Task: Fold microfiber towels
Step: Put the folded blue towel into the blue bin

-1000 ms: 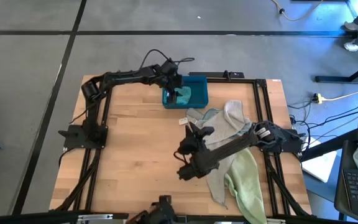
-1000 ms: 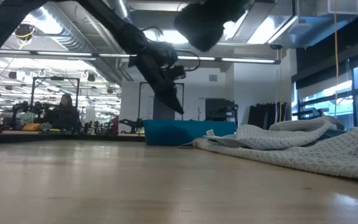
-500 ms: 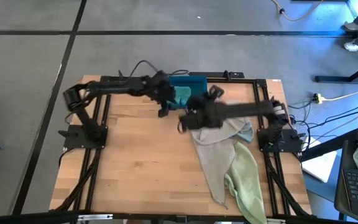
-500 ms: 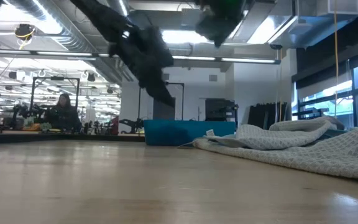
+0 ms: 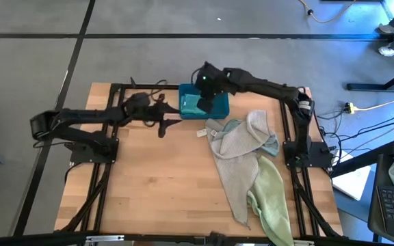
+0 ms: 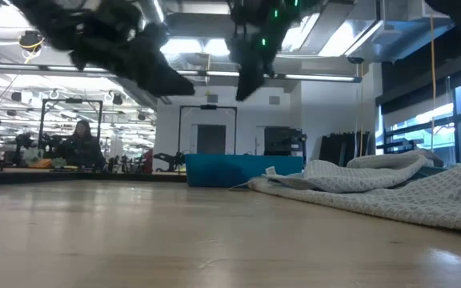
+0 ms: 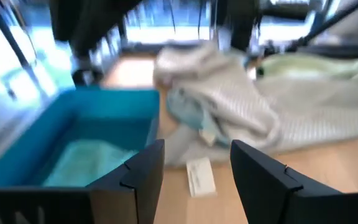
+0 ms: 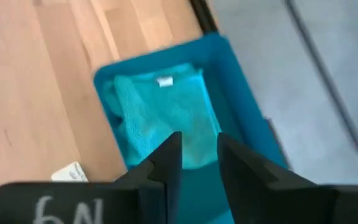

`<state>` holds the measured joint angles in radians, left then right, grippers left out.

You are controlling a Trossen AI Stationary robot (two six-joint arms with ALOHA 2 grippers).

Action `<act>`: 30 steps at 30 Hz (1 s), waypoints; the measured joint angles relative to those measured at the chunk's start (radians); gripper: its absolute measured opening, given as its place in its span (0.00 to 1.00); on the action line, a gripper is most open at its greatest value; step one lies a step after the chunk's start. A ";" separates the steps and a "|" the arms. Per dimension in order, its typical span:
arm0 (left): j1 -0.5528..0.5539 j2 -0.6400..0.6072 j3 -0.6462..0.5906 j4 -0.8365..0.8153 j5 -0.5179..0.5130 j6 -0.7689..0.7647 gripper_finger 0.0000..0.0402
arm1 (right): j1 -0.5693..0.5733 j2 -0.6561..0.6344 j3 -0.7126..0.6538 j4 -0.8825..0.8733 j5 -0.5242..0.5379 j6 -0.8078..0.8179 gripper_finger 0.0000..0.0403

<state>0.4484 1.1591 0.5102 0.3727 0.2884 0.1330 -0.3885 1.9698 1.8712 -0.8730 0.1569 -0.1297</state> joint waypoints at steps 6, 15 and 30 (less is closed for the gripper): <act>-0.034 -0.061 -0.138 0.326 0.017 -0.001 0.44 | -0.039 0.086 -0.014 0.015 0.027 -0.138 0.19; -0.037 -0.079 -0.122 0.404 0.017 0.038 0.44 | -0.044 0.157 -0.013 0.083 -0.096 -0.193 0.18; -0.037 -0.079 -0.073 0.432 -0.010 0.143 0.44 | -0.140 0.248 -0.013 0.021 -0.277 -0.226 0.02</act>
<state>0.4119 1.0805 0.4374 0.8046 0.2782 0.2760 -0.5289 2.2176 1.8580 -0.8524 -0.1200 -0.3559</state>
